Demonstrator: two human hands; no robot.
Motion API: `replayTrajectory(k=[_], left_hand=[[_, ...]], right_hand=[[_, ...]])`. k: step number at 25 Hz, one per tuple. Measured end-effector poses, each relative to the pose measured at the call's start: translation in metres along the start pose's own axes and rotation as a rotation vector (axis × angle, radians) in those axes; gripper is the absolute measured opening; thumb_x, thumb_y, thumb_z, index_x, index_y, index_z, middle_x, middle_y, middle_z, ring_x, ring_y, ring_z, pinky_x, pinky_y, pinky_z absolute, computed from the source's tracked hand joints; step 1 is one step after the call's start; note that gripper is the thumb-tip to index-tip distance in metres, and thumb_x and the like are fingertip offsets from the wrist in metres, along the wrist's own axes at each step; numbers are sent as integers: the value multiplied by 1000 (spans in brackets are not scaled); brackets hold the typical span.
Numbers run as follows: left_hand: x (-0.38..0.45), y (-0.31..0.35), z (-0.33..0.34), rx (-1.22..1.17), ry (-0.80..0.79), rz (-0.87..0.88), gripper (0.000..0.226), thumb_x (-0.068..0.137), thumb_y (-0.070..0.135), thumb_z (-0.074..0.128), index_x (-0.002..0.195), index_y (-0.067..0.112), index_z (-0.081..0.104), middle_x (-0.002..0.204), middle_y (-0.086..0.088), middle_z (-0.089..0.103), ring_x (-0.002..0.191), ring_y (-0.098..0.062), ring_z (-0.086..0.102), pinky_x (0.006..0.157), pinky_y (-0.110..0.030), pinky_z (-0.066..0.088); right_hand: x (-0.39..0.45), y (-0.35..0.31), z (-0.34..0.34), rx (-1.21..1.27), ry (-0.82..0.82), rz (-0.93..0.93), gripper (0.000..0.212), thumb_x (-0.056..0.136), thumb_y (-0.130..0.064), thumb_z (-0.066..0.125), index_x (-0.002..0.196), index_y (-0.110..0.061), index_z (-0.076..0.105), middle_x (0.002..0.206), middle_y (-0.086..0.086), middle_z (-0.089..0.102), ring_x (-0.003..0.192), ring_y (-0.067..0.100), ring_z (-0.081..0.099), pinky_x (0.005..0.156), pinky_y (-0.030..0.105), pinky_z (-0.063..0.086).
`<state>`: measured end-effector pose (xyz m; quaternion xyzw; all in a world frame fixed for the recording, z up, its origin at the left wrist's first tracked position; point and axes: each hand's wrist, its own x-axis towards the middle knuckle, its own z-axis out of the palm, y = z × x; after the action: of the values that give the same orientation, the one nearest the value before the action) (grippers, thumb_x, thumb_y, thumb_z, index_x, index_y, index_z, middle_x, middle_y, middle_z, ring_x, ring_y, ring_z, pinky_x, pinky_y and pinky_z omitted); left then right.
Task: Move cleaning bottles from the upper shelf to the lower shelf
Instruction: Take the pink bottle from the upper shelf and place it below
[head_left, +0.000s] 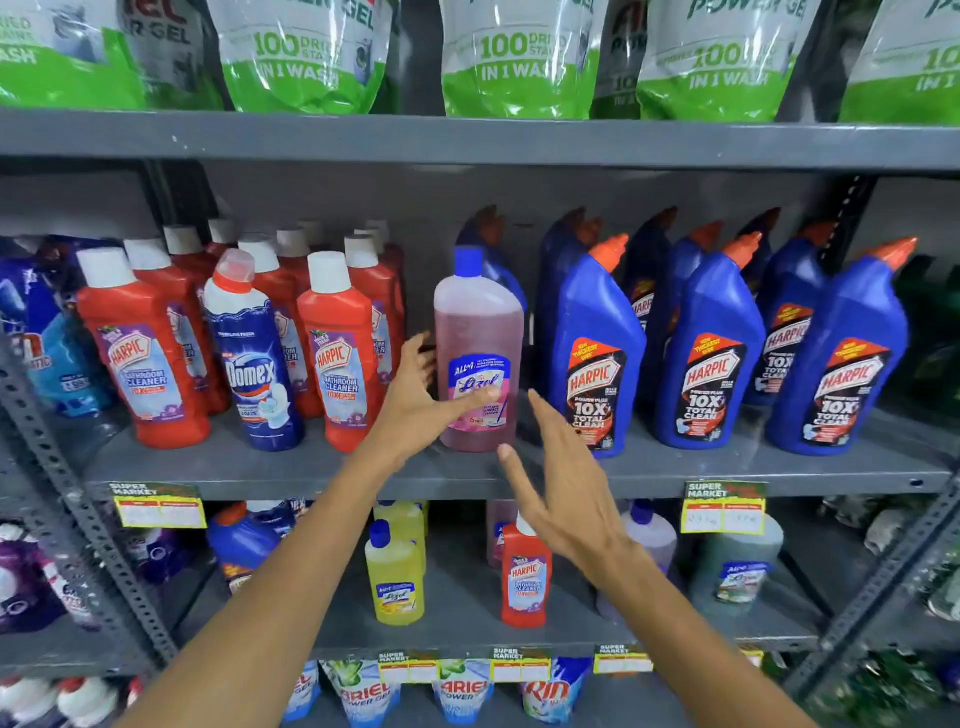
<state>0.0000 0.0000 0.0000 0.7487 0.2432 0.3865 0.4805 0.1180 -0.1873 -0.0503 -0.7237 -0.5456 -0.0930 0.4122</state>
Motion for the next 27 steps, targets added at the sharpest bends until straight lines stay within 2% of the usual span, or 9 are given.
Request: replayTrajectory(k=[1, 3, 6, 10, 12, 15, 18, 24, 27], left_hand=[[4, -2, 3, -61, -24, -63, 105, 65, 28, 103, 150, 25, 41, 135, 11, 67, 117, 3, 70, 97, -23, 62], [12, -4, 5, -115, -43, -147, 96, 57, 28, 105, 139, 24, 53, 126, 2, 76, 111, -11, 78, 85, -27, 67], [26, -7, 3, -179, -62, -198, 97, 44, 38, 105, 131, 25, 64, 112, 6, 84, 105, -13, 81, 80, -30, 68], [29, -3, -1, -155, -84, -172, 82, 45, 39, 104, 119, 37, 67, 108, 15, 84, 100, -9, 82, 83, -36, 70], [23, 5, -2, -131, -54, -116, 81, 48, 35, 104, 120, 37, 67, 109, 15, 84, 100, -8, 81, 85, -37, 69], [-5, 19, -14, -83, 19, 5, 77, 55, 29, 106, 122, 35, 69, 117, 9, 83, 106, -11, 80, 87, -31, 68], [-69, 21, -36, -104, 76, 17, 75, 53, 40, 107, 118, 43, 71, 120, 9, 82, 108, -11, 80, 84, -24, 65], [-208, -53, -40, -63, 128, -287, 89, 26, 54, 108, 108, 36, 77, 104, 5, 86, 88, -6, 82, 71, -17, 65], [-220, -109, -13, -3, 115, -400, 78, 35, 27, 111, 103, 30, 74, 99, 15, 85, 81, -7, 80, 65, -9, 60]], right_hand=[[-1, 3, 6, -10, -18, 33, 72, 107, -53, 54, 166, -19, 31, 172, -2, 40, 156, 13, 41, 128, 26, 33], [1, 7, 16, -74, -69, 125, 70, 107, -57, 50, 163, -16, 40, 169, 1, 45, 155, 17, 44, 126, 28, 35], [-1, 11, 30, -211, -131, 188, 66, 108, -56, 47, 156, -11, 51, 163, 6, 55, 150, 22, 53, 123, 34, 42], [-5, 11, 46, -356, -88, 157, 60, 109, -46, 48, 148, -3, 60, 154, 14, 63, 147, 28, 57, 126, 40, 42], [-5, 9, 52, -379, -66, 169, 61, 108, -44, 45, 149, -1, 60, 155, 16, 62, 148, 28, 57, 127, 40, 41], [-4, 13, 53, -403, -68, 139, 61, 108, -43, 42, 150, -2, 59, 157, 14, 60, 149, 26, 56, 128, 39, 41], [-2, 20, 47, -414, -139, 94, 63, 111, -46, 36, 155, -4, 53, 163, 12, 53, 154, 24, 49, 131, 36, 35], [8, 35, 41, -430, -265, -24, 64, 114, -49, 31, 162, -7, 43, 170, 10, 44, 160, 21, 40, 135, 35, 28], [12, 37, 38, -439, -306, -58, 64, 114, -48, 31, 163, -8, 40, 171, 9, 42, 161, 20, 38, 135, 34, 27]])
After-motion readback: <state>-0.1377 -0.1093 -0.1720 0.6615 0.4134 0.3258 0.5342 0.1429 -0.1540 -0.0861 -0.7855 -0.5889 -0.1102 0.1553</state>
